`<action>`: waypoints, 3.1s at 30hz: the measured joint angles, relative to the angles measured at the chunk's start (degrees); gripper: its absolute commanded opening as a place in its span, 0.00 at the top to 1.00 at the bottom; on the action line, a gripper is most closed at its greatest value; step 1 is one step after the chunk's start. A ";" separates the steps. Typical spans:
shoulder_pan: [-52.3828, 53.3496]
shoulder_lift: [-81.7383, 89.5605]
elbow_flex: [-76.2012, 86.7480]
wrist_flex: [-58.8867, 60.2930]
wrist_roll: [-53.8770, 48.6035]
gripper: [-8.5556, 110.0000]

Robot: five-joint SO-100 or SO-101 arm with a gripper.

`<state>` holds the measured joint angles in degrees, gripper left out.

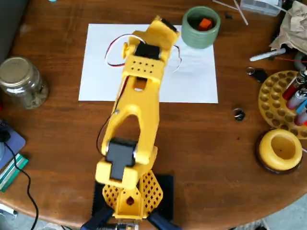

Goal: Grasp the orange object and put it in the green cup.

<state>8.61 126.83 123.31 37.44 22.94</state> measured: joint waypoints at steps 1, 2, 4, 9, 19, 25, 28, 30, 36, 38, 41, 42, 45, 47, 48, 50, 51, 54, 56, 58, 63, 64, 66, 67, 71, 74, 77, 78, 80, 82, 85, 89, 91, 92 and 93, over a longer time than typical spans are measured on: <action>-0.09 4.13 2.02 3.16 -3.16 0.93; -0.70 8.26 4.31 5.80 -6.33 0.93; -2.81 16.00 9.76 9.76 -13.27 0.93; -6.50 35.16 26.54 15.38 -19.25 0.93; -11.60 59.68 49.83 26.81 -20.74 0.93; -12.57 60.03 54.14 28.04 -21.62 0.93; -11.60 60.03 54.23 28.04 -21.71 0.93; -12.04 60.03 54.23 28.04 -22.06 0.93; -11.78 60.03 54.23 28.04 -21.88 0.93; -11.69 60.03 54.23 28.04 -21.88 0.93; -11.69 60.03 54.23 28.04 -21.88 0.93; -11.69 60.03 54.23 28.04 -21.88 0.93; -11.69 60.03 54.23 28.04 -21.88 0.93; -11.69 60.03 54.23 28.04 -21.88 0.93; -11.69 60.03 54.23 28.04 -21.88 0.93; -11.69 60.03 54.23 28.04 -21.88 0.93; -11.69 60.03 54.23 28.04 -21.88 0.93; -11.69 60.03 54.23 28.04 -21.88 0.93; -11.69 60.03 54.23 28.04 -21.88 0.93; -11.69 60.03 54.23 28.04 -21.88 0.93; -11.69 60.03 54.23 28.04 -21.88 0.93; -11.69 60.03 54.23 28.04 -21.88 0.93; -11.69 60.03 54.23 28.04 -21.88 0.93; -11.69 60.03 54.23 28.04 -21.88 0.93; -11.69 60.03 54.23 28.04 -21.88 0.93; -11.69 60.03 54.23 28.04 -21.88 0.93; -11.69 60.03 54.23 28.04 -21.88 0.93; -11.69 60.03 54.23 28.04 -21.88 0.93; -11.69 60.03 54.23 28.04 -21.88 0.93; -11.69 60.03 54.23 28.04 -21.88 0.93; -11.69 60.03 54.23 28.04 -21.88 0.93; -11.69 60.03 54.23 28.04 -21.88 0.93; -11.69 60.03 54.23 28.04 -21.88 0.93; -11.69 60.03 54.23 28.04 -21.88 0.93; -11.69 60.03 54.23 28.04 -21.88 0.93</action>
<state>-3.08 186.86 177.54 65.48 1.05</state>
